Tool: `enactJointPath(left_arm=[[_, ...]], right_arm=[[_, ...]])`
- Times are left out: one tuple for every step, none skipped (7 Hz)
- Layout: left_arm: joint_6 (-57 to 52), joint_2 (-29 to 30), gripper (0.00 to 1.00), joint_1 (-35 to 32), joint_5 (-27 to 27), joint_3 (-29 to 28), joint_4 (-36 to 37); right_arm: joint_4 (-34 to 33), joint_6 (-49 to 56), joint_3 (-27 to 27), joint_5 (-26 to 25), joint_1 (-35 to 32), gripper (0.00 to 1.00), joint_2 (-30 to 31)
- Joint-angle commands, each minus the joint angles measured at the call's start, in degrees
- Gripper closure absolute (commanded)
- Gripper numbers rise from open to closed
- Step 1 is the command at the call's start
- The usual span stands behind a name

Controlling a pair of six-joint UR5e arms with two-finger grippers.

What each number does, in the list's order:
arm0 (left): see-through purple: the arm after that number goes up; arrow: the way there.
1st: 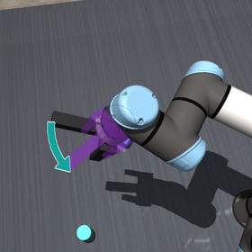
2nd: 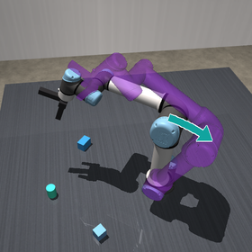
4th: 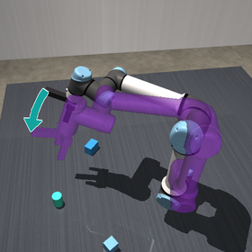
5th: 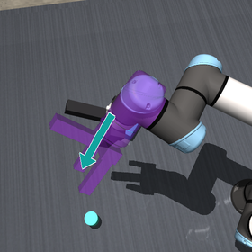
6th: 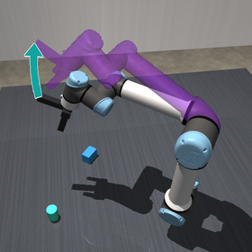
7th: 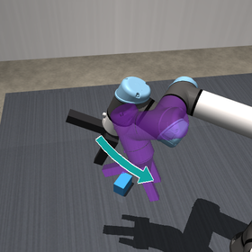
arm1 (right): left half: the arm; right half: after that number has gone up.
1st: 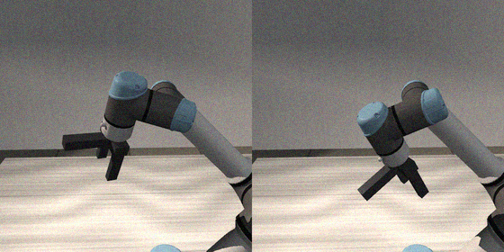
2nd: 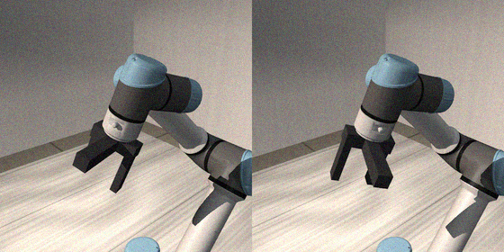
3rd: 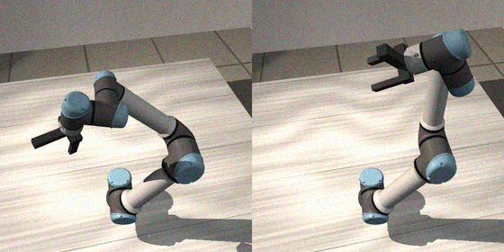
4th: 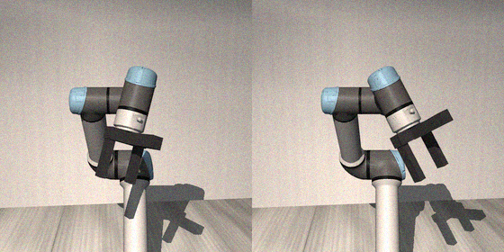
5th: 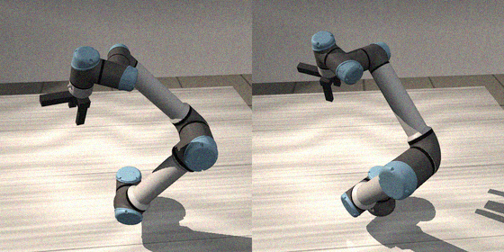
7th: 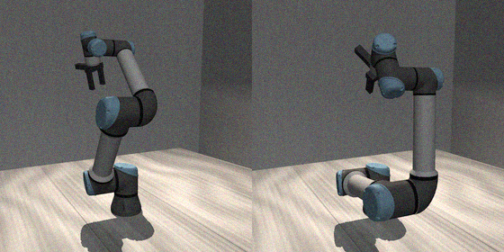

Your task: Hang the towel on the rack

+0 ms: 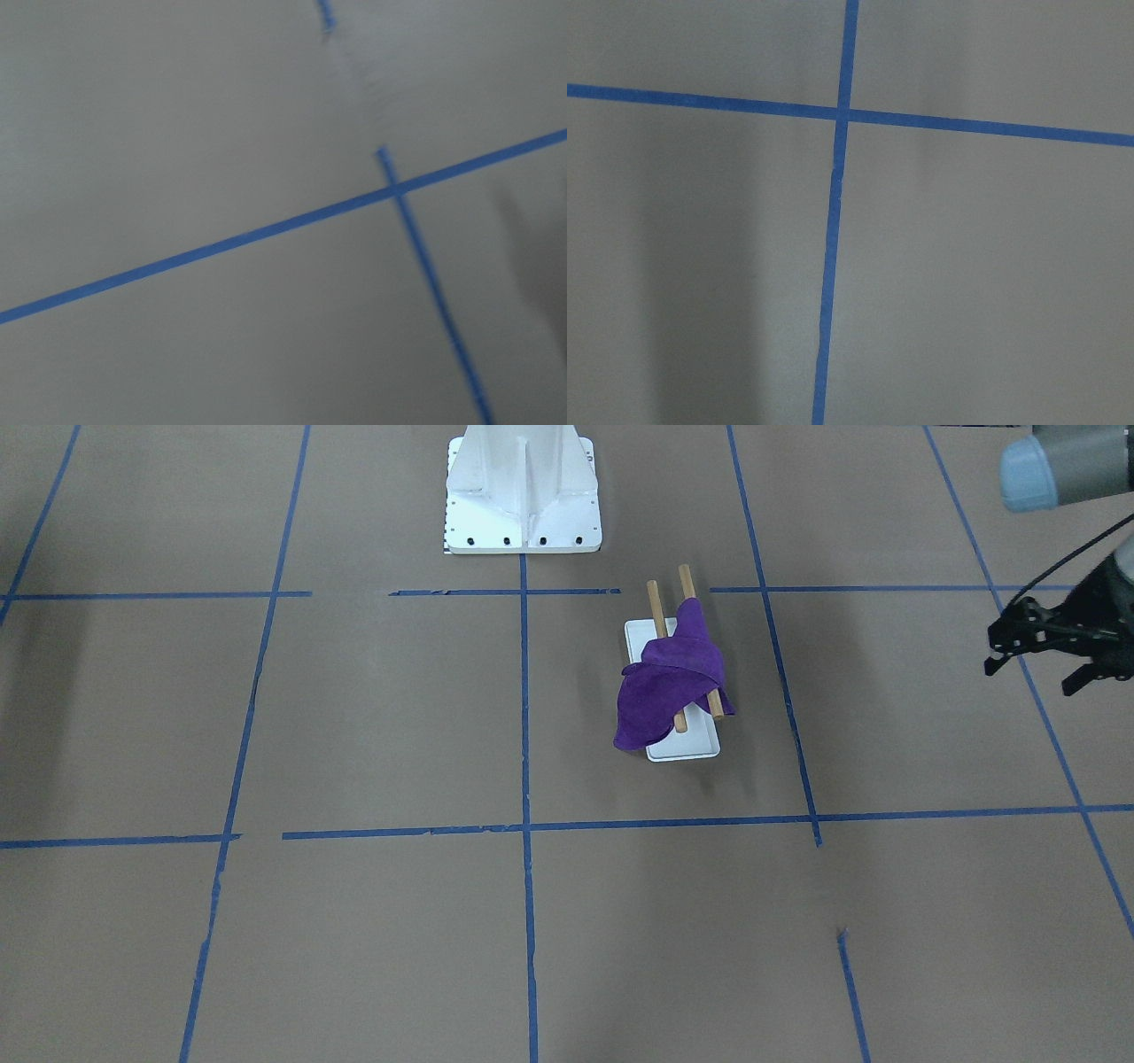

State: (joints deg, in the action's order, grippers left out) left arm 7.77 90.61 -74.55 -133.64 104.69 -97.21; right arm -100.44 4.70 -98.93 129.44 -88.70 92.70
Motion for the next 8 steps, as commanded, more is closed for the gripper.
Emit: enactJointPath(left_arm=[[-9.9, -3.4, 0.00, -8.1, -1.8, -7.6, 0.9], [-16.8, -5.2, 0.00, -12.9, -1.5, -8.3, 1.3], [-19.9, -7.1, 0.00, -14.5, -1.5, -7.8, 2.3], [-19.9, -7.5, 0.00, -14.6, -1.5, -7.6, 6.3], [-19.9, -7.9, 0.00, -14.7, -0.8, -7.6, 6.9], [-19.9, -7.9, 0.00, -14.7, -0.7, -7.0, 7.2], [-19.9, -7.5, 0.00, -14.7, -0.7, -6.4, 7.0], [-19.9, -7.0, 0.00, -14.7, -0.7, -6.3, 7.0]], right_arm=[[1.3, -1.8, 0.2, 0.2, -0.2, 0.00, 0.9], [2.1, -1.8, 0.3, 0.2, -0.2, 0.00, 1.0], [2.1, -2.1, 0.3, 0.2, -0.2, 0.00, 0.9], [2.1, -2.1, 0.2, 0.2, -0.2, 0.00, 0.9], [2.1, -2.1, 0.2, 0.2, -0.2, 0.00, 0.8], [2.1, -2.1, 0.2, 0.2, -0.2, 0.00, 0.7], [2.1, -2.1, 0.2, 0.2, -0.2, 0.00, 0.6], [2.1, -2.1, 0.1, 0.3, -0.2, 0.00, 0.4]])
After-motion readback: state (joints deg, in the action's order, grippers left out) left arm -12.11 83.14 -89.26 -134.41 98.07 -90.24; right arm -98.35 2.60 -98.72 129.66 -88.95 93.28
